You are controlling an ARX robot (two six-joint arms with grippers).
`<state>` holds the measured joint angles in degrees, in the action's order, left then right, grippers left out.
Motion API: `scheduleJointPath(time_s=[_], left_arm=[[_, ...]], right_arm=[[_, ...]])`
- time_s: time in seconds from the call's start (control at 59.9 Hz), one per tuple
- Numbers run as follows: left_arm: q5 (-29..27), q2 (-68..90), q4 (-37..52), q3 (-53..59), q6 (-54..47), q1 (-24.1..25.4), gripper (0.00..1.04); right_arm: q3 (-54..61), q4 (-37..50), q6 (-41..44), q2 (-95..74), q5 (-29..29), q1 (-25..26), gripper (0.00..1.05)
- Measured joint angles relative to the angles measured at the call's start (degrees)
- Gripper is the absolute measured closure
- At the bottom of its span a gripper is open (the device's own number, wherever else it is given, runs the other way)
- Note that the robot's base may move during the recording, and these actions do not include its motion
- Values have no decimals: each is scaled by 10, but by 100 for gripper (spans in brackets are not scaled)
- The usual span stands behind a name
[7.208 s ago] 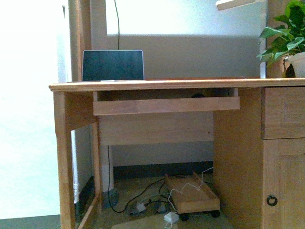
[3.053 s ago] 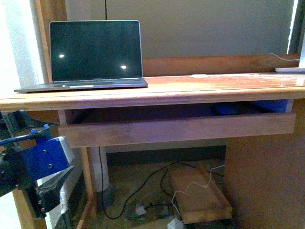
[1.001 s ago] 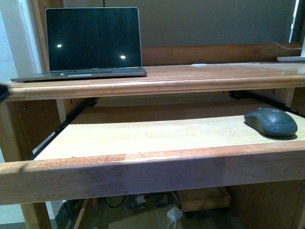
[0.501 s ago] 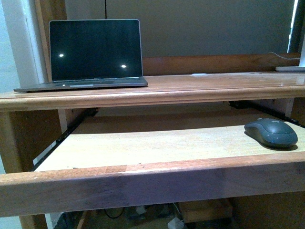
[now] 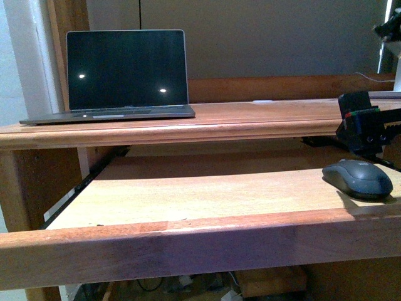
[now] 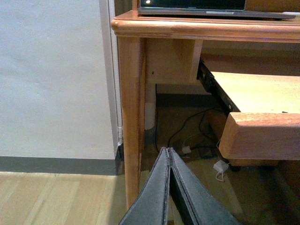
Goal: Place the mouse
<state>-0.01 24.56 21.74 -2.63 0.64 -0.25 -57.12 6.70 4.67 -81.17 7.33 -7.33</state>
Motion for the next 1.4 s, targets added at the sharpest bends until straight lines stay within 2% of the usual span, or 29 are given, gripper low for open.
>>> scheduleJointPath(time_s=[0.267,0.884,1.001,1.034,1.135,1.168,1.285,1.335,1.402], left_arm=[[0,-44,-19,22,0,0,102],[0,-142,-112,22,0,0,102],[0,-205,-195,22,0,0,102],[0,-226,-210,22,0,0,102],[0,-240,-215,22,0,0,102],[0,-240,-216,22,0,0,100],[0,-242,-216,22,0,0,79],[0,-242,-216,22,0,0,66],[0,-242,-216,22,0,0,53]], right_arm=[[-30,-70,32,-36,12,0,7],[-68,-84,44,-109,53,-6,7],[-78,-85,43,-119,59,-7,7],[-80,-85,41,-121,62,-7,9],[-81,-81,40,-123,63,-7,23],[-80,-79,41,-124,62,-7,26],[-79,-77,42,-122,53,-2,45],[-78,-81,41,-116,47,2,47],[-78,-93,40,-101,33,7,47]])
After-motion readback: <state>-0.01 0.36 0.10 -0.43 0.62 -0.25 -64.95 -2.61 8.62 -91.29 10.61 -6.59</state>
